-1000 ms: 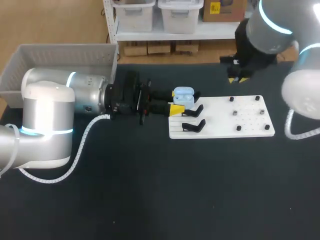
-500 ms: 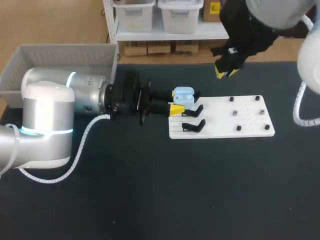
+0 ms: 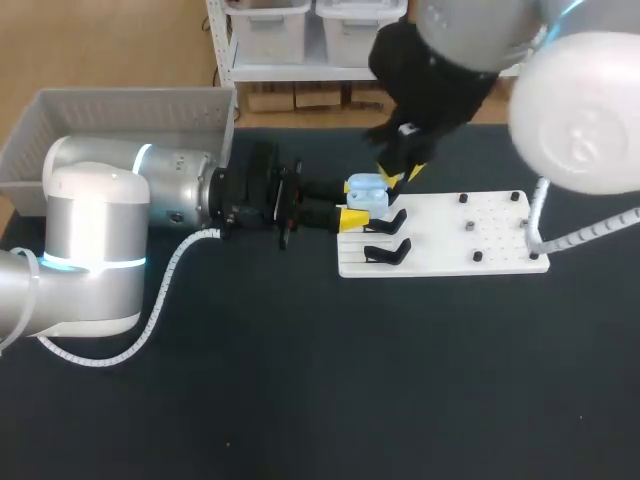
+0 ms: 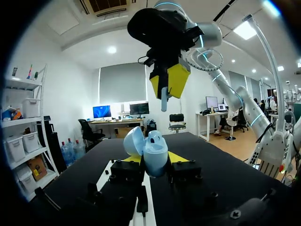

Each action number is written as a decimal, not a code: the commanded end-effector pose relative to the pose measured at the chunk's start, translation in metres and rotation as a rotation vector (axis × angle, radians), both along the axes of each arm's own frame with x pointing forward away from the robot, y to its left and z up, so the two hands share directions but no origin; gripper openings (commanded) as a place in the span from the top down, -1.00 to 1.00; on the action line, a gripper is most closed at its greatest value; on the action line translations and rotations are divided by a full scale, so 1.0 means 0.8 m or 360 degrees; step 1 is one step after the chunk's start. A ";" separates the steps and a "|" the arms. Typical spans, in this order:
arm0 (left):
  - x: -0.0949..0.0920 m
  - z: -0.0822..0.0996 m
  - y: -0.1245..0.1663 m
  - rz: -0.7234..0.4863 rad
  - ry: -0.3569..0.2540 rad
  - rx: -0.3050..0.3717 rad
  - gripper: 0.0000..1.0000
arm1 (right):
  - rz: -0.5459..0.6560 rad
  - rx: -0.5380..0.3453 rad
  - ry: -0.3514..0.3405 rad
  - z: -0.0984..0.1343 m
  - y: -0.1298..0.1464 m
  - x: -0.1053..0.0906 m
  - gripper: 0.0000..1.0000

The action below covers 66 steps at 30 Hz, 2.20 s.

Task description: Pick up each earbud case from the left stands, insert the matching earbuds, close the lid, and place the case in the box.

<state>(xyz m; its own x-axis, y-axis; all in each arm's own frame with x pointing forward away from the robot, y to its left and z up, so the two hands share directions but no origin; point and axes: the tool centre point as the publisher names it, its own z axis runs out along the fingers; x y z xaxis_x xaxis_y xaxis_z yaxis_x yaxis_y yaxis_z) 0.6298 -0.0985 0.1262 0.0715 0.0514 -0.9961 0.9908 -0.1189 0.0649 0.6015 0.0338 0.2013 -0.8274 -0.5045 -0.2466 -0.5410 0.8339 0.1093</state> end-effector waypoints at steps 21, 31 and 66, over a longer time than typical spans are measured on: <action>-0.002 -0.001 0.000 0.0007 -0.0005 -0.0005 1.00 | 0.0204 -0.0140 -0.0086 -0.024 0.038 0.010 1.00; -0.002 -0.001 0.000 0.0007 -0.0005 -0.0005 1.00 | 0.0212 -0.0141 -0.0071 -0.031 0.042 0.015 1.00; -0.002 -0.001 0.000 0.0007 -0.0005 -0.0005 1.00 | 0.0163 -0.0143 -0.0066 -0.034 0.039 0.026 1.00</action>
<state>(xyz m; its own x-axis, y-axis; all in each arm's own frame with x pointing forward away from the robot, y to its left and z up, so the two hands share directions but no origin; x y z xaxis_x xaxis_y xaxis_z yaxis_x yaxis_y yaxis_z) 0.6299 -0.0985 0.1259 0.0717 0.0511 -0.9961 0.9907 -0.1193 0.0652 0.6250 0.0669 0.1715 -0.7610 -0.6084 -0.2254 -0.6268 0.7791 0.0133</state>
